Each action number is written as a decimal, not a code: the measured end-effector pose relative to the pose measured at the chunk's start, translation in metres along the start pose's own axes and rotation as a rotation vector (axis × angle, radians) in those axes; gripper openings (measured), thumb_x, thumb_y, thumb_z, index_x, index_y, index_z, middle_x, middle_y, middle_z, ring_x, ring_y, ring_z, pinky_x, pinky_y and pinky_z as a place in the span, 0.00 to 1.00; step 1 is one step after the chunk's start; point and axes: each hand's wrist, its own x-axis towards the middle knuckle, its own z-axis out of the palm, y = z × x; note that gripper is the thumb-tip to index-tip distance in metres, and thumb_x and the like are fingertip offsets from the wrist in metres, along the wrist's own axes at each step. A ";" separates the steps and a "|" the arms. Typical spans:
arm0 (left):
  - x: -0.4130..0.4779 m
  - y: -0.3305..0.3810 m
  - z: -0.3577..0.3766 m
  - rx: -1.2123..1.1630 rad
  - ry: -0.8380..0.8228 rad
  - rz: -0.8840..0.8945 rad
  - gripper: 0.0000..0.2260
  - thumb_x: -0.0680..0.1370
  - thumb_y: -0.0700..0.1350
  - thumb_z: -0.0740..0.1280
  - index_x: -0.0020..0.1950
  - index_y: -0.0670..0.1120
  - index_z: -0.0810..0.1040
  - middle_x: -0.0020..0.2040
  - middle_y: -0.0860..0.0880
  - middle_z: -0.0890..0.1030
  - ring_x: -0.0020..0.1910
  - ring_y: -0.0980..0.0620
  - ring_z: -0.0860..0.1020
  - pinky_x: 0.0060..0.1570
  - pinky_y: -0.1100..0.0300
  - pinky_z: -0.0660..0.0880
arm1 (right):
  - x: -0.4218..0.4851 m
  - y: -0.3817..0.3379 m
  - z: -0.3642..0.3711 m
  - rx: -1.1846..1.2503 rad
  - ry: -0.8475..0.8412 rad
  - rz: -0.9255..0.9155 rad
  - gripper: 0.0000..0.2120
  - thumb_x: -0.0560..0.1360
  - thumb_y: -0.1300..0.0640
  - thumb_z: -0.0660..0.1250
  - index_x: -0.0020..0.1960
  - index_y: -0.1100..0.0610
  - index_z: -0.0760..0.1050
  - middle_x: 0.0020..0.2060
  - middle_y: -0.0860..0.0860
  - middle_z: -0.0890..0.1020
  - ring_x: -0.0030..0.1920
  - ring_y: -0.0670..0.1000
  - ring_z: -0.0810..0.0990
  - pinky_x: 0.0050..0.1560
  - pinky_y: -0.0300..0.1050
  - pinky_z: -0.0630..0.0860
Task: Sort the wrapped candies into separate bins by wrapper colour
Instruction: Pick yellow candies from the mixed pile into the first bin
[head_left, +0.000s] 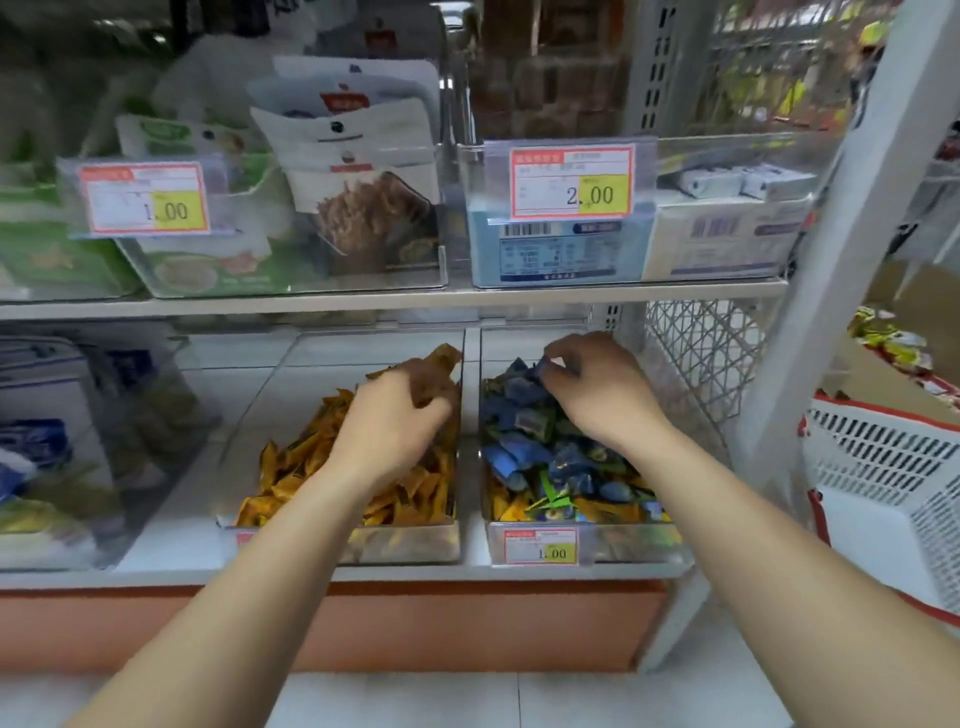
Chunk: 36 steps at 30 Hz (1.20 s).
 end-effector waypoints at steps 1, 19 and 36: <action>-0.012 -0.015 -0.013 0.031 0.036 -0.018 0.09 0.77 0.51 0.69 0.56 0.53 0.81 0.50 0.52 0.84 0.50 0.51 0.81 0.46 0.59 0.74 | -0.005 -0.011 0.004 -0.008 -0.031 -0.041 0.12 0.76 0.47 0.65 0.57 0.48 0.80 0.54 0.49 0.79 0.55 0.51 0.77 0.51 0.42 0.71; -0.059 -0.164 -0.079 0.024 0.166 -0.388 0.15 0.80 0.43 0.65 0.67 0.47 0.76 0.59 0.45 0.83 0.59 0.43 0.79 0.61 0.48 0.75 | 0.021 -0.172 0.211 -0.367 -0.806 -0.526 0.34 0.72 0.27 0.60 0.74 0.41 0.66 0.73 0.46 0.71 0.70 0.53 0.70 0.64 0.46 0.70; -0.067 -0.175 -0.086 -0.140 0.001 -0.244 0.19 0.79 0.47 0.68 0.70 0.55 0.74 0.60 0.60 0.81 0.45 0.59 0.82 0.53 0.48 0.80 | 0.038 -0.173 0.205 -0.183 -0.707 -0.510 0.07 0.75 0.51 0.69 0.51 0.47 0.84 0.49 0.44 0.84 0.48 0.45 0.80 0.50 0.43 0.78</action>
